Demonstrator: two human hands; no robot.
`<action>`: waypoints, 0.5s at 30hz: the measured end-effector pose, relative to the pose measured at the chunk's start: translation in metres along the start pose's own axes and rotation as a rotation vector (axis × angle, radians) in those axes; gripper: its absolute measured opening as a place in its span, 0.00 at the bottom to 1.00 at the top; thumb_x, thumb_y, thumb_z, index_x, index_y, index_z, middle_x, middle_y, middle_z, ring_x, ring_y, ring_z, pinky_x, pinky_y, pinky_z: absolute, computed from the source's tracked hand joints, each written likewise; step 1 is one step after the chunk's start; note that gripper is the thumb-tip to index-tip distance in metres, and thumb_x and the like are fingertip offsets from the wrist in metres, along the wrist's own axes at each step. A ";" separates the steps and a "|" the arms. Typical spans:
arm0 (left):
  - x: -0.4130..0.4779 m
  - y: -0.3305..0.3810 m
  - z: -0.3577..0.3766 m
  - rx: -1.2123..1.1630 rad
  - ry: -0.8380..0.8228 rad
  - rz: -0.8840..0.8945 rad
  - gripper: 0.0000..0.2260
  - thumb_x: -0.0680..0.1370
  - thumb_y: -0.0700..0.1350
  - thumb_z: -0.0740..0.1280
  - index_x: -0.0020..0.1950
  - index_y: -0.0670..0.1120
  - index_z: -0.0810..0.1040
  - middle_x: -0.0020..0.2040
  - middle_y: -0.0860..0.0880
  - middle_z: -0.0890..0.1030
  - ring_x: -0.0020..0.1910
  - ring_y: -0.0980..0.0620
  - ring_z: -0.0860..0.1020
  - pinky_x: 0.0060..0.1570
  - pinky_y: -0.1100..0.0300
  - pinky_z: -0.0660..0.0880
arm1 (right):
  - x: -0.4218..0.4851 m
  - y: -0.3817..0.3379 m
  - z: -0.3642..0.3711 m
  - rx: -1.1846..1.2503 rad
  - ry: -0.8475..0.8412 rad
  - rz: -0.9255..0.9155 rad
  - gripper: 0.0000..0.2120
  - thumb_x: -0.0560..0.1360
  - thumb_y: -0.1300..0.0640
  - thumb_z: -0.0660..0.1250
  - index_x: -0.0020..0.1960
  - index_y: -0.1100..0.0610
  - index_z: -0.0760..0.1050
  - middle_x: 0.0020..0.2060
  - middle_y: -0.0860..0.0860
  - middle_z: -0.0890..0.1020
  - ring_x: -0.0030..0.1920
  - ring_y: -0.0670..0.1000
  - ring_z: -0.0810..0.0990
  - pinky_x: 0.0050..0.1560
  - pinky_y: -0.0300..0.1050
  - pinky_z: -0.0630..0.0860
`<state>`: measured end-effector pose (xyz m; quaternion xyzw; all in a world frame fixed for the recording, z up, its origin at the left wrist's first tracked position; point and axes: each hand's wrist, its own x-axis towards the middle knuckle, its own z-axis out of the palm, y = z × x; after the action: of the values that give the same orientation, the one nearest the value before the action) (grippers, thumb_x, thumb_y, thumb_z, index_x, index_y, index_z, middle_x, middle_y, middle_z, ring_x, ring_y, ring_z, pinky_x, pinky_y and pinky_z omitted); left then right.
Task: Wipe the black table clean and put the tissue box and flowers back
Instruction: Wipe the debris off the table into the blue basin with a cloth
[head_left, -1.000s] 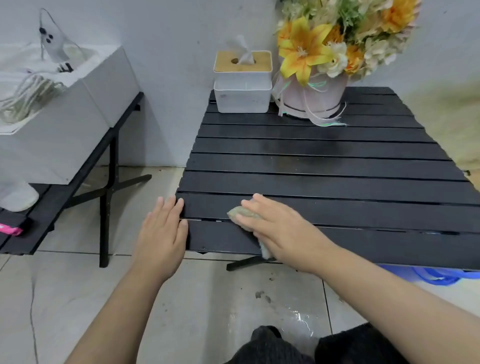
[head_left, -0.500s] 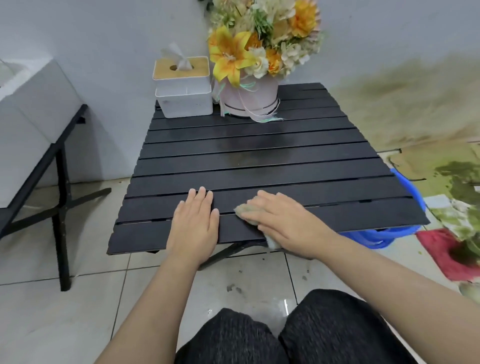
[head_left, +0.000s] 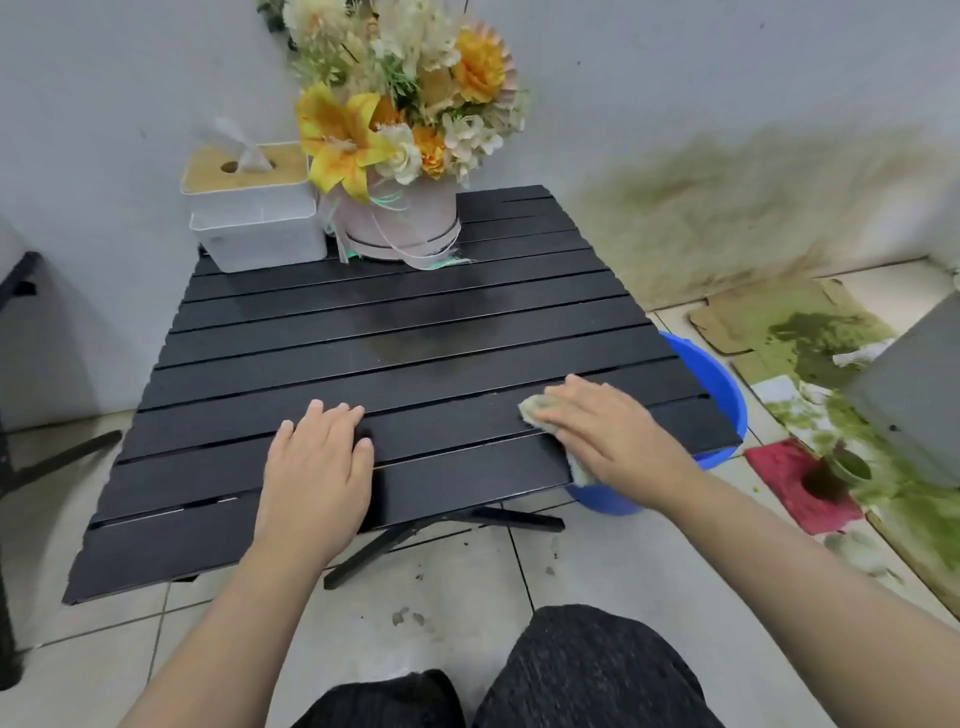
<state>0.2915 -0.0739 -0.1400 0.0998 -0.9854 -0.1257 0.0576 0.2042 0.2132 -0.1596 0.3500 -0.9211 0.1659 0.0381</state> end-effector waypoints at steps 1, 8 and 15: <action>0.007 0.015 0.003 -0.023 -0.011 0.048 0.19 0.80 0.46 0.50 0.70 0.45 0.64 0.72 0.48 0.67 0.74 0.48 0.57 0.73 0.50 0.52 | 0.003 0.030 -0.006 -0.013 0.045 0.129 0.20 0.79 0.48 0.50 0.67 0.49 0.71 0.66 0.52 0.73 0.70 0.56 0.66 0.68 0.59 0.64; 0.049 0.083 0.046 0.049 -0.127 0.185 0.22 0.81 0.49 0.46 0.74 0.45 0.53 0.77 0.49 0.54 0.76 0.47 0.49 0.74 0.49 0.52 | 0.031 0.032 -0.003 -0.154 0.165 0.278 0.18 0.78 0.54 0.57 0.66 0.57 0.72 0.65 0.59 0.73 0.68 0.62 0.66 0.65 0.53 0.67; 0.052 0.086 0.049 -0.019 -0.159 0.137 0.23 0.81 0.49 0.47 0.75 0.47 0.52 0.77 0.51 0.51 0.76 0.50 0.46 0.74 0.52 0.47 | -0.001 0.062 -0.017 -0.031 0.070 0.054 0.20 0.78 0.52 0.53 0.67 0.53 0.71 0.67 0.55 0.72 0.69 0.58 0.67 0.69 0.54 0.65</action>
<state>0.2189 0.0085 -0.1600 0.0211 -0.9901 -0.1381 -0.0112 0.1633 0.2626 -0.1606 0.3185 -0.9308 0.1644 0.0712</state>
